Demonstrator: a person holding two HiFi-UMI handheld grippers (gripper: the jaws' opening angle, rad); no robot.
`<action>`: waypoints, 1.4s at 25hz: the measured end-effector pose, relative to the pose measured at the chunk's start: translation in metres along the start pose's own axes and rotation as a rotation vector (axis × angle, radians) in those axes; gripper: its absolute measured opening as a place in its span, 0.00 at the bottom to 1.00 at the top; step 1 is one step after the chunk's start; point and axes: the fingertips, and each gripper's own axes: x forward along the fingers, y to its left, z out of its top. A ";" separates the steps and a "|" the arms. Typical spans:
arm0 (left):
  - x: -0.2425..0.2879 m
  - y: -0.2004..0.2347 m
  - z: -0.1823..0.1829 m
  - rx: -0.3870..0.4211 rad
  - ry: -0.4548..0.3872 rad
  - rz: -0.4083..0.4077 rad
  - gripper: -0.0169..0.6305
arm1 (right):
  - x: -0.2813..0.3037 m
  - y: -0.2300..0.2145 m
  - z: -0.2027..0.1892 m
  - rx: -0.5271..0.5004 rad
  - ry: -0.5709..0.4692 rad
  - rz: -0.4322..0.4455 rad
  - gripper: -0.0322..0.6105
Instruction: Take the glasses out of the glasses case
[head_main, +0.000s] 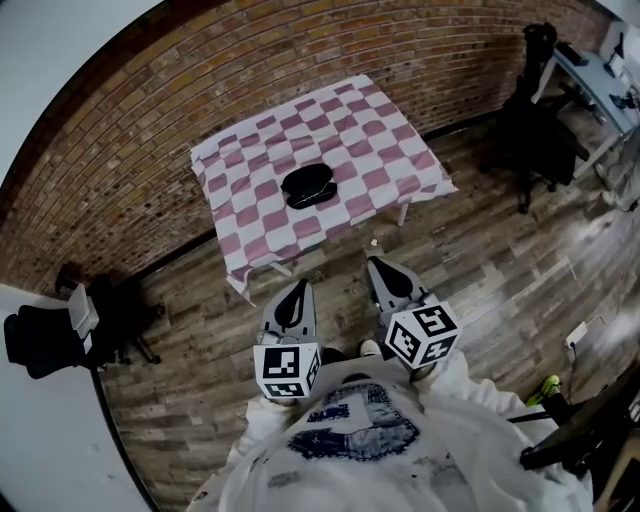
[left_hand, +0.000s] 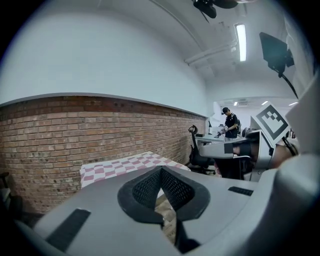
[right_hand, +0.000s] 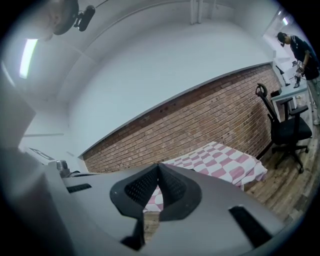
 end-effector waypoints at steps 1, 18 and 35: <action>0.002 0.002 0.002 0.000 0.001 0.005 0.04 | 0.002 -0.001 0.001 -0.001 0.002 0.003 0.07; 0.069 0.034 -0.003 -0.030 0.032 0.005 0.04 | 0.048 -0.040 -0.002 0.006 0.067 -0.043 0.07; 0.185 0.124 0.026 -0.041 0.042 -0.010 0.04 | 0.171 -0.081 0.029 0.005 0.103 -0.088 0.07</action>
